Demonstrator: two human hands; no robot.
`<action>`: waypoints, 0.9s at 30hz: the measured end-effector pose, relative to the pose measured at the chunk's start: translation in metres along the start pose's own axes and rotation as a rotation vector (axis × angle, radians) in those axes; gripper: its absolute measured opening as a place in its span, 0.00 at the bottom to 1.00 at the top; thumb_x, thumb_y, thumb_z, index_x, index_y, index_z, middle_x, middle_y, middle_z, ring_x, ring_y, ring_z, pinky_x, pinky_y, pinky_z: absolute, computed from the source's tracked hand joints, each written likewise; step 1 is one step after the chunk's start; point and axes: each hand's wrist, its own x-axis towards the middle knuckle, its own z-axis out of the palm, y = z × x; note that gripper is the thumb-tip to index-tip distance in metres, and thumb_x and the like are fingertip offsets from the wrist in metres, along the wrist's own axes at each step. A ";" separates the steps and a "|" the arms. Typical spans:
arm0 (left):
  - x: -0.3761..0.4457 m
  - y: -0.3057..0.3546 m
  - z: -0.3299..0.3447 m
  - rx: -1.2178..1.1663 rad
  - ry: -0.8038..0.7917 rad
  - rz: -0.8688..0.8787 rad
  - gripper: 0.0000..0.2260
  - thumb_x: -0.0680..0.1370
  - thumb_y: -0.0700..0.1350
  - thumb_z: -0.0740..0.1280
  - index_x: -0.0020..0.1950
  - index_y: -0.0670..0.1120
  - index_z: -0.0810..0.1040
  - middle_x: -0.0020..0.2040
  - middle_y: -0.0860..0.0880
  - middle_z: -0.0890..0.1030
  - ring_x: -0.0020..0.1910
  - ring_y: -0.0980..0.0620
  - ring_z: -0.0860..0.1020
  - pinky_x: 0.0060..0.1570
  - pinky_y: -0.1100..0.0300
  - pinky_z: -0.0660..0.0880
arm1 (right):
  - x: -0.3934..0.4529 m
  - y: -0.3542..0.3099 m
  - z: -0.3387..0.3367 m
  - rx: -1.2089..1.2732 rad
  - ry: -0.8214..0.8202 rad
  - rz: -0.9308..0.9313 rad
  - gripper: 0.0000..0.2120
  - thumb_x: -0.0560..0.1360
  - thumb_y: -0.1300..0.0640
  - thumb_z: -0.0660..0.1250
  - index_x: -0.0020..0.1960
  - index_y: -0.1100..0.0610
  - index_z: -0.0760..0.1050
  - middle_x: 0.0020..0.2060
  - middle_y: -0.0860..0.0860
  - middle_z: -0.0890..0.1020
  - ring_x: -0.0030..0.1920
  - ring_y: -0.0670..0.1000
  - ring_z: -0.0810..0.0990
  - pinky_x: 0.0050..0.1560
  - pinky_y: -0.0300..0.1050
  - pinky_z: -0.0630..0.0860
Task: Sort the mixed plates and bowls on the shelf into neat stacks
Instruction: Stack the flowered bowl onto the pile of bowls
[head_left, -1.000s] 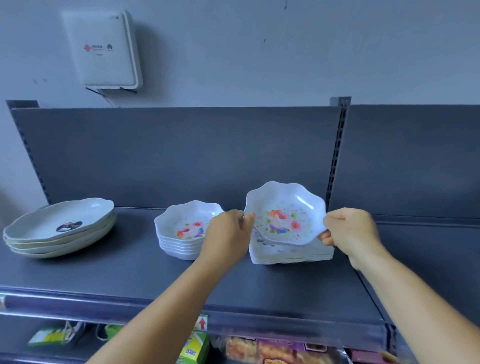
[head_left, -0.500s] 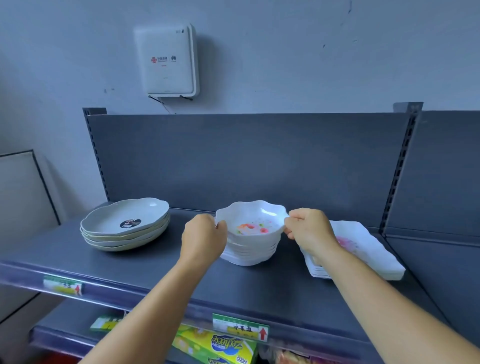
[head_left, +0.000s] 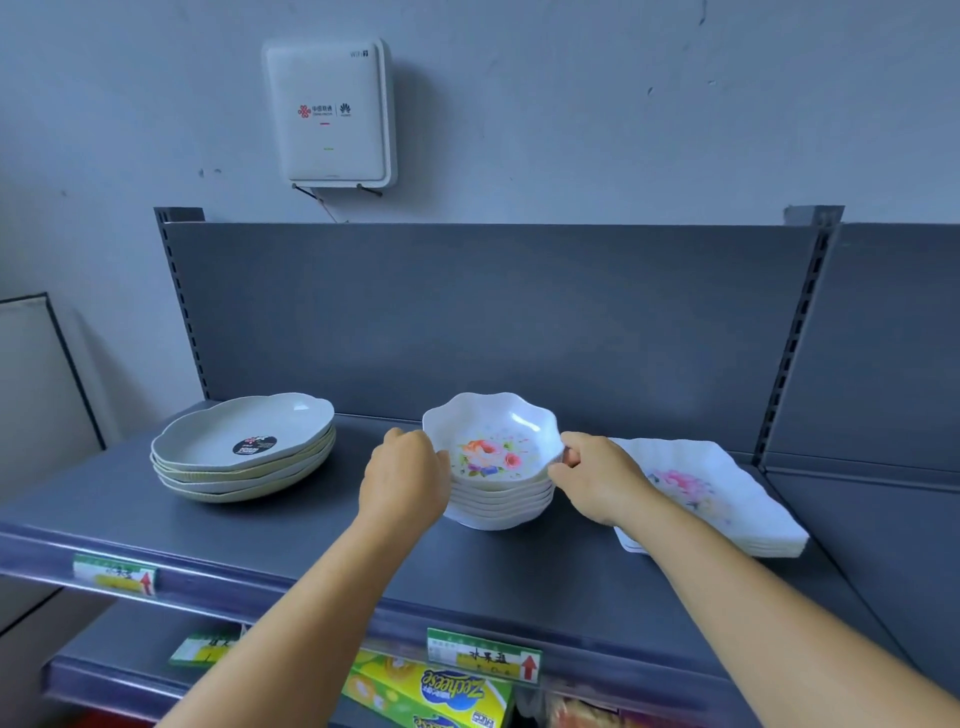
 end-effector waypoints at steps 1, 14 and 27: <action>-0.001 0.001 -0.001 0.033 -0.005 0.009 0.12 0.81 0.47 0.57 0.46 0.40 0.72 0.46 0.46 0.67 0.46 0.43 0.71 0.42 0.56 0.67 | -0.002 0.000 -0.002 -0.004 -0.025 0.001 0.12 0.76 0.59 0.58 0.35 0.53 0.60 0.33 0.47 0.66 0.31 0.48 0.63 0.29 0.41 0.59; -0.011 0.016 -0.006 0.087 -0.089 -0.005 0.12 0.81 0.48 0.59 0.43 0.41 0.69 0.58 0.42 0.72 0.49 0.43 0.69 0.44 0.55 0.67 | -0.027 0.001 -0.011 -0.006 -0.171 -0.071 0.14 0.75 0.61 0.57 0.34 0.53 0.57 0.30 0.47 0.61 0.30 0.49 0.58 0.31 0.42 0.58; -0.056 0.060 0.001 0.361 -0.097 0.438 0.12 0.81 0.45 0.58 0.62 0.42 0.73 0.63 0.46 0.72 0.63 0.46 0.69 0.53 0.58 0.67 | -0.067 0.019 -0.036 -0.337 -0.115 -0.177 0.20 0.79 0.53 0.58 0.69 0.58 0.64 0.69 0.51 0.66 0.69 0.52 0.63 0.66 0.46 0.64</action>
